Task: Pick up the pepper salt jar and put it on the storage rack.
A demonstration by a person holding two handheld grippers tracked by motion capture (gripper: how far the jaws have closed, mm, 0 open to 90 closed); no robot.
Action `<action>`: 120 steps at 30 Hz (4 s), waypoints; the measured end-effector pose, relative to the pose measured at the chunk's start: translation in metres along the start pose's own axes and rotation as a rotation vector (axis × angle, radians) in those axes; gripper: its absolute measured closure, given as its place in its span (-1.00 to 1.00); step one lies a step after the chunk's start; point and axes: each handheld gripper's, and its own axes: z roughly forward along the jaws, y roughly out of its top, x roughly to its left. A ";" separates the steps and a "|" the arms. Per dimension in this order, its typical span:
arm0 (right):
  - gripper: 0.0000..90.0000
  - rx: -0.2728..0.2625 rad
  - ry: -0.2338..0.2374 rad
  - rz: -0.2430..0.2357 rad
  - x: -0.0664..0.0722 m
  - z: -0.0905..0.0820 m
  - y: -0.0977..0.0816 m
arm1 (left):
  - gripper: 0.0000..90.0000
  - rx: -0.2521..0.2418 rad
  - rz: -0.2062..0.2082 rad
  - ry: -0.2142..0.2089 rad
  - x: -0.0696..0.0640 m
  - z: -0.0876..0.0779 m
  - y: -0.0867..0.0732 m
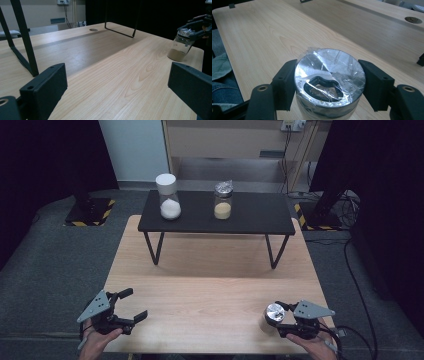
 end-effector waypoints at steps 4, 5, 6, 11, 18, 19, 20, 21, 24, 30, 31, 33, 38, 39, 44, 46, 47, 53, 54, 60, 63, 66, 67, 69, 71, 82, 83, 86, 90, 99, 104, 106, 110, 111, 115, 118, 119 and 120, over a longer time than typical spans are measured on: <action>-0.21 0.003 -0.002 -0.001 0.001 -0.001 0.001 | -0.97 0.002 -0.001 0.000 0.000 0.000 0.000; -0.21 0.003 -0.003 0.001 0.001 -0.001 0.002 | -0.97 0.003 -0.002 0.000 0.000 0.000 0.000; -0.21 0.001 -0.004 0.002 0.001 -0.001 0.002 | -0.97 0.004 -0.001 0.001 0.000 0.000 0.000; -0.21 -0.002 -0.007 0.008 0.001 -0.004 0.005 | -0.97 0.004 -0.001 0.002 0.000 0.001 0.000; -0.21 -0.010 -0.008 0.021 -0.002 -0.012 0.016 | -0.97 0.005 0.000 -0.003 0.000 0.002 0.001; -0.21 -0.012 -0.008 0.024 -0.002 -0.013 0.018 | -0.97 0.005 0.000 -0.004 0.000 0.003 0.001; -0.21 -0.014 -0.007 0.026 -0.003 -0.014 0.021 | -0.97 0.005 0.000 -0.005 0.000 0.003 0.001; -0.21 -0.016 -0.006 0.028 -0.004 -0.015 0.023 | -0.97 0.005 0.000 -0.005 0.001 0.003 0.001; -0.21 -0.019 -0.005 0.031 -0.006 -0.017 0.031 | -0.97 0.004 0.000 -0.006 0.001 0.003 0.001; -0.21 -0.019 0.006 0.035 -0.010 -0.019 0.046 | -0.97 0.005 0.000 -0.007 0.001 0.003 0.001; -0.21 -0.019 0.008 0.037 -0.010 -0.020 0.048 | -0.97 0.004 -0.001 -0.006 0.001 0.003 0.001; -0.21 -0.019 0.011 0.038 -0.011 -0.020 0.052 | -0.97 0.003 -0.002 -0.006 0.001 0.003 0.001; -0.21 -0.019 0.021 0.050 -0.015 -0.022 0.062 | -0.97 0.005 0.000 -0.006 0.001 0.004 0.001; -0.21 -0.017 0.023 0.050 -0.016 -0.022 0.064 | -0.97 0.005 0.000 -0.007 0.001 0.004 0.001; -0.21 0.005 0.028 0.052 -0.019 -0.022 0.078 | -0.97 0.005 -0.001 -0.004 0.001 0.003 0.001; -0.21 0.011 0.030 0.052 -0.021 -0.022 0.083 | -0.97 0.004 -0.001 -0.003 0.001 0.003 0.001; -0.21 0.013 0.033 0.054 -0.022 -0.022 0.086 | -0.97 0.004 -0.001 -0.003 0.001 0.002 0.001; -0.21 0.016 0.047 0.060 -0.027 -0.023 0.101 | -0.97 0.005 0.000 -0.003 0.000 0.002 0.001; -0.21 0.016 0.047 0.059 -0.028 -0.024 0.103 | -0.97 0.005 0.000 -0.004 0.001 0.003 0.001; -0.21 0.016 0.056 0.065 -0.033 -0.024 0.115 | -0.97 0.004 -0.002 -0.001 0.000 0.002 0.001; -0.21 0.012 0.056 0.067 -0.035 -0.025 0.120 | -0.97 0.005 -0.001 -0.001 0.000 0.002 0.001; -0.21 0.017 0.062 0.070 -0.038 -0.026 0.126 | -0.97 0.005 -0.002 -0.001 0.001 0.002 0.001; -0.21 0.019 0.060 0.070 -0.039 -0.026 0.128 | -0.97 0.005 -0.002 -0.001 0.001 0.002 0.001; -0.21 0.026 0.056 0.067 -0.039 -0.026 0.133 | -0.97 0.004 -0.001 -0.001 0.001 0.002 0.001; -0.21 0.029 0.057 0.070 -0.041 -0.026 0.137 | -0.97 0.004 -0.001 -0.002 0.000 0.002 0.001; -0.21 0.045 0.062 0.081 -0.052 -0.022 0.165 | -0.97 0.005 -0.002 -0.001 0.001 0.002 0.001; -0.21 0.045 0.060 0.078 -0.053 -0.022 0.168 | -0.97 0.005 -0.002 -0.001 0.001 0.002 0.001; -0.21 0.043 0.056 0.079 -0.056 -0.022 0.175 | -0.97 0.006 -0.003 -0.002 0.001 0.002 0.001; -0.21 0.050 0.039 0.070 -0.057 -0.020 0.187 | -0.97 0.005 -0.003 -0.002 0.001 0.002 0.001; -0.21 0.042 0.021 0.082 -0.066 -0.017 0.206 | -0.97 0.005 -0.004 -0.002 0.002 0.002 0.000; -0.21 0.043 0.006 0.087 -0.069 -0.015 0.214 | -0.97 0.005 -0.005 -0.001 0.002 0.002 0.000; -0.21 0.039 -0.002 0.089 -0.071 -0.014 0.218 | -0.97 0.005 -0.005 -0.001 0.002 0.002 0.000; -0.21 0.032 -0.014 0.091 -0.073 -0.012 0.224 | -0.97 0.005 -0.005 -0.001 0.002 0.002 0.000; -0.21 0.031 -0.018 0.093 -0.074 -0.012 0.226 | -0.97 0.006 -0.005 -0.001 0.002 0.002 0.000; -0.21 0.028 -0.034 0.096 -0.076 -0.010 0.233 | -0.97 0.004 -0.005 -0.001 0.002 0.002 0.000; -0.21 0.029 -0.042 0.099 -0.077 -0.008 0.238 | -0.97 0.005 -0.004 -0.002 0.002 0.002 0.000; -0.21 0.030 -0.047 0.099 -0.078 -0.007 0.241 | -0.97 0.005 -0.004 -0.002 0.002 0.002 0.000; -0.21 0.030 -0.053 0.101 -0.078 -0.006 0.243 | -0.97 0.005 -0.003 -0.002 0.002 0.002 0.001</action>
